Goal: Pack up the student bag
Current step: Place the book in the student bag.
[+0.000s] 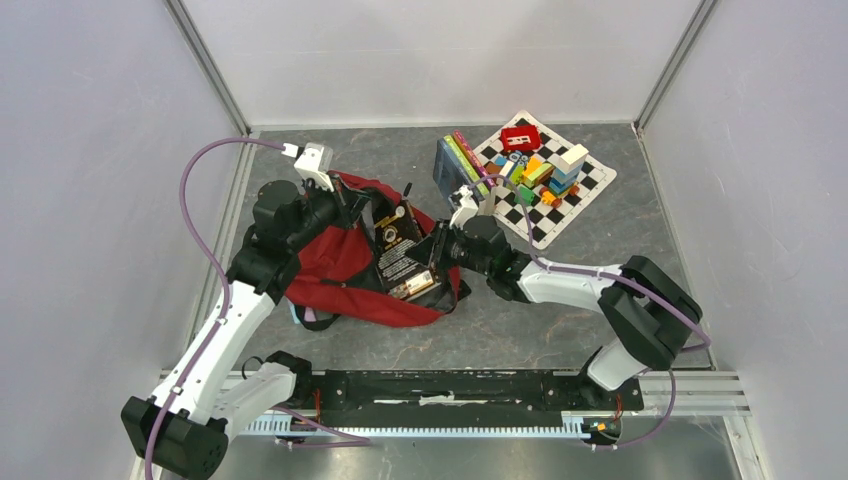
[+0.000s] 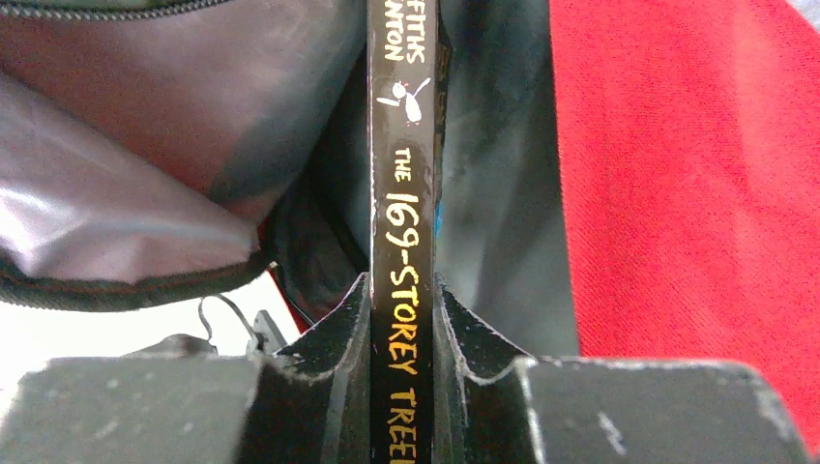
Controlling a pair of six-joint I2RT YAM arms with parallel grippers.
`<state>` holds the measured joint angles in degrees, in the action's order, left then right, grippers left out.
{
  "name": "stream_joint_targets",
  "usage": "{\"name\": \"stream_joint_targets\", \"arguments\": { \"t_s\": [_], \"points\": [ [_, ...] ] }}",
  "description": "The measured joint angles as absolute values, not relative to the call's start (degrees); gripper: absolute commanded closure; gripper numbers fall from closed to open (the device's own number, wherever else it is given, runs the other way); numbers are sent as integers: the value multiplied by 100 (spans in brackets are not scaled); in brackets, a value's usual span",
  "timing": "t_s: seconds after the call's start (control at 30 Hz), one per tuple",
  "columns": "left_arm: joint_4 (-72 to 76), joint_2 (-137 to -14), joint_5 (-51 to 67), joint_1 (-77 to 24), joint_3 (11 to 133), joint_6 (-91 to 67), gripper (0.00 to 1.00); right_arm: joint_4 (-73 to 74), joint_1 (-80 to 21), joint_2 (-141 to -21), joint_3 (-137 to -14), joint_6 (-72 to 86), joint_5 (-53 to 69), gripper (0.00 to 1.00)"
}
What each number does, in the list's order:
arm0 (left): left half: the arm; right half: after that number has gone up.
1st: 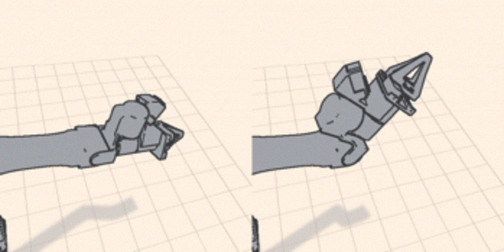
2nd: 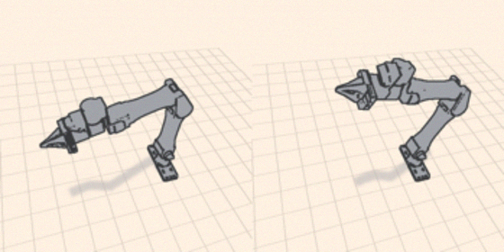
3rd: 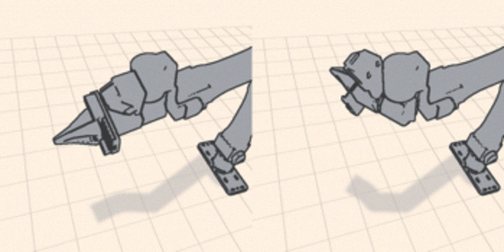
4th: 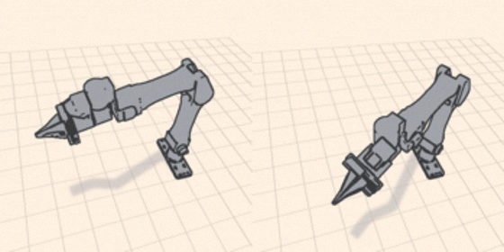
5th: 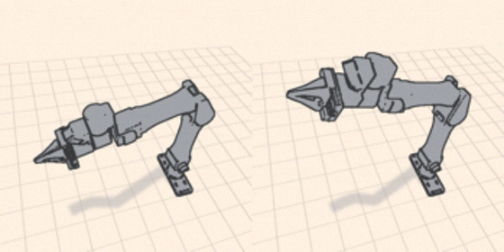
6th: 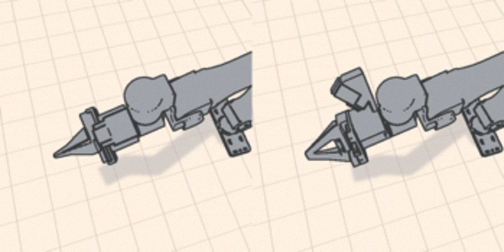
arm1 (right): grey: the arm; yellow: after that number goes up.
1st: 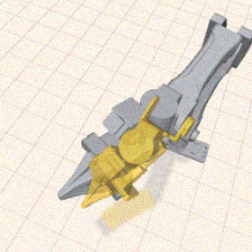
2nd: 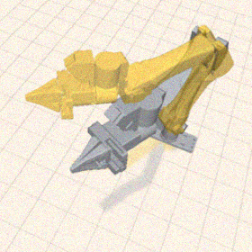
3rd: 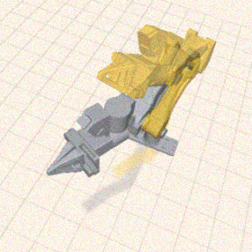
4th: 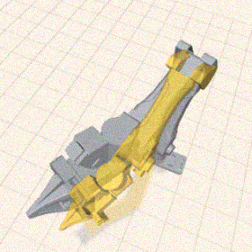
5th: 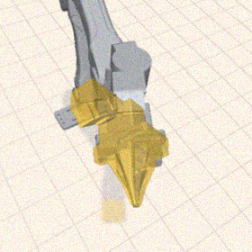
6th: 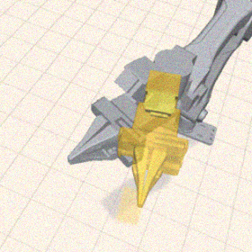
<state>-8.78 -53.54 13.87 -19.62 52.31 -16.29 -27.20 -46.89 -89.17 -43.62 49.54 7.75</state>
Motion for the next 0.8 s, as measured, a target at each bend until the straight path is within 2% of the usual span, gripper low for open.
{"name": "stream_joint_targets", "arguments": {
  "t_s": [0.43,0.8],
  "points": [
    [-701,-5439,1594,-1962,5210,-1774,98,-4005,-4869,-9852,-4630,6289,145,100],
    [-668,-5330,1660,-1962,5135,-1806,98,-4073,-5022,-10381,-4517,6506,-530,100]
  ]
}}
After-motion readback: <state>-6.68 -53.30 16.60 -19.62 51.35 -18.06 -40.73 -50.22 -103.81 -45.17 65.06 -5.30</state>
